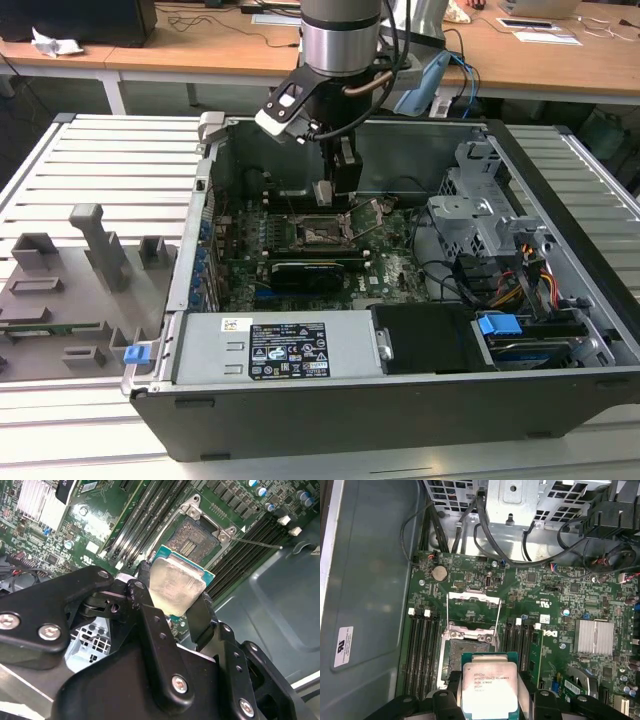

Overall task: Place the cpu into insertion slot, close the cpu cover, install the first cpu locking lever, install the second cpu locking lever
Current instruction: 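Place the cpu into insertion slot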

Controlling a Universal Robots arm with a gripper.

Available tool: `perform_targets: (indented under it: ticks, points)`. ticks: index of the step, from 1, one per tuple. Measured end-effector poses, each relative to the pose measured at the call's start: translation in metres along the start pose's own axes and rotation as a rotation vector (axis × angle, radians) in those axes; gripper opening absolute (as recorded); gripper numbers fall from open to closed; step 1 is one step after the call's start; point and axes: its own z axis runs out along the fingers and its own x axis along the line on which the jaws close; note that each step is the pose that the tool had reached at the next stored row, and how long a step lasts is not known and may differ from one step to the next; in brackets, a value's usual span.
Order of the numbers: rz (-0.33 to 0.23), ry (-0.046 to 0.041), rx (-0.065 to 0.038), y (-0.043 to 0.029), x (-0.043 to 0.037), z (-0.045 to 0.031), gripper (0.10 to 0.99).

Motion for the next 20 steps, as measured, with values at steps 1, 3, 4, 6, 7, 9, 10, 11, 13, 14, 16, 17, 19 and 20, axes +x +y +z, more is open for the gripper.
perform_targets:
  ticks: [1,3,4,6,7,9,10,11,13,14,16,17,19,20]
  points:
    - [0.000,-0.0001,0.000,-0.0001,0.0000,0.0007,0.533]
    - [0.000,-0.0001,0.000,-0.0001,0.0000,0.0013,0.533]
    - [0.000,-0.0001,0.000,-0.0001,0.0000,0.0016,0.533]
    - [0.000,-0.0001,0.000,-0.0002,0.0000,0.0020,0.533]
    - [0.000,-0.0001,0.000,-0.0002,-0.0001,0.0023,0.533]
    - [0.000,-0.0001,0.000,-0.0002,-0.0001,0.0026,0.533]
    - [0.000,-0.0001,0.000,-0.0003,-0.0001,0.0030,0.533]
    - [0.000,-0.0001,0.000,-0.0003,-0.0001,0.0033,0.533]
    - [0.000,0.0000,0.000,-0.0003,0.0000,0.0039,0.533]
    - [0.000,0.0001,0.000,-0.0003,0.0000,0.0045,0.533]
    - [0.000,-0.0002,0.000,-0.0005,0.0004,0.0064,0.533]
    - [-0.001,-0.0003,0.000,-0.0006,0.0010,0.0076,0.533]
    - [0.000,-0.0001,0.000,-0.0006,0.0018,0.0098,0.533]
    - [0.006,-0.0007,0.000,-0.0007,0.0019,0.0110,0.533]
